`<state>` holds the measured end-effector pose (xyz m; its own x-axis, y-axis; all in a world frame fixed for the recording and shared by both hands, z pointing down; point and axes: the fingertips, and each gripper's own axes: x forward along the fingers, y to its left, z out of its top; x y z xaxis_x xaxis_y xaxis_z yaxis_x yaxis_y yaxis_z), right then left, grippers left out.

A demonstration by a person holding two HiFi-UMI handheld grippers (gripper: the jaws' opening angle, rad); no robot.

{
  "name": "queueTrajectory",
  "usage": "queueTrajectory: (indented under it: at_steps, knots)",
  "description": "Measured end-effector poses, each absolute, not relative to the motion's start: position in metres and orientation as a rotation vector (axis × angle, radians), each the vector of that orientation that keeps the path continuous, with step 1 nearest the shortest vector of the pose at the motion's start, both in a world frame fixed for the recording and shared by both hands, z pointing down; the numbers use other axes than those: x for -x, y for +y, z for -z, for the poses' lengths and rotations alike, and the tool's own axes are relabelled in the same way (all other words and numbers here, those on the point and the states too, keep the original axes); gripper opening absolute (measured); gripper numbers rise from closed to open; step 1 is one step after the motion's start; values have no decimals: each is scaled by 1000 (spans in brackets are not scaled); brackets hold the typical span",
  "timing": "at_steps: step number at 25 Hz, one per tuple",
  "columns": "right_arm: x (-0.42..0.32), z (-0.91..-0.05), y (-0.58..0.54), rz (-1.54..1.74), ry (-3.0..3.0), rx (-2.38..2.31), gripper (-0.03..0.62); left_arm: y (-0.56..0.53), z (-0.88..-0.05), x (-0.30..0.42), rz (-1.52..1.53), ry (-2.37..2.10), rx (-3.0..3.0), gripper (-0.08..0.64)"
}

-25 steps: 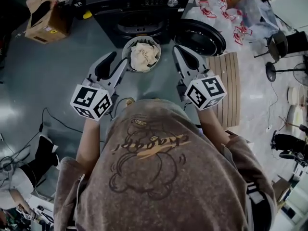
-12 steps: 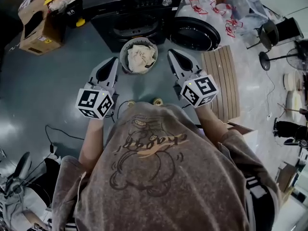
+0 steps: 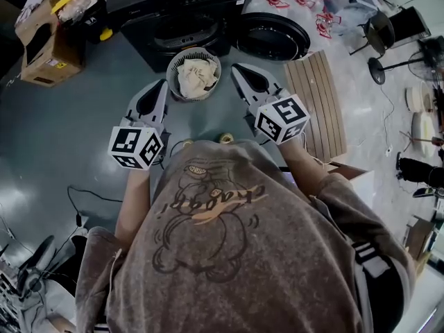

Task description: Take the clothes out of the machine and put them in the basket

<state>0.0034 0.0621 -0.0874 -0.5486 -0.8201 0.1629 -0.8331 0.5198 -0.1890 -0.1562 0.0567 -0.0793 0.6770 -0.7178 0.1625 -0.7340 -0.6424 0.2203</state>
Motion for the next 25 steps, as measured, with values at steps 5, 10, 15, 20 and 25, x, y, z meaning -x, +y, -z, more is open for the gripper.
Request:
queueTrajectory:
  at_steps: [5,10,15,20,25]
  knots:
    - [1,84,60,-384,-2695,-1411,-3,56,76,160,-95,-1179,-2605,6]
    - [13,83,56,-398,-2702,-1328,-3,53,75,163,-103,-1194,-2587,6]
    - [17,80,48,-404,-2703,-1292,-3,53,73,167,-101,-1209,-2568,6]
    - [18,78,48,-401,-2706,-1307,-3,54,71,168,-103,-1219,-2570,6]
    - [17,78,49,-415,-2704,-1343,-3,53,74,172,-102,-1241,-2573,6]
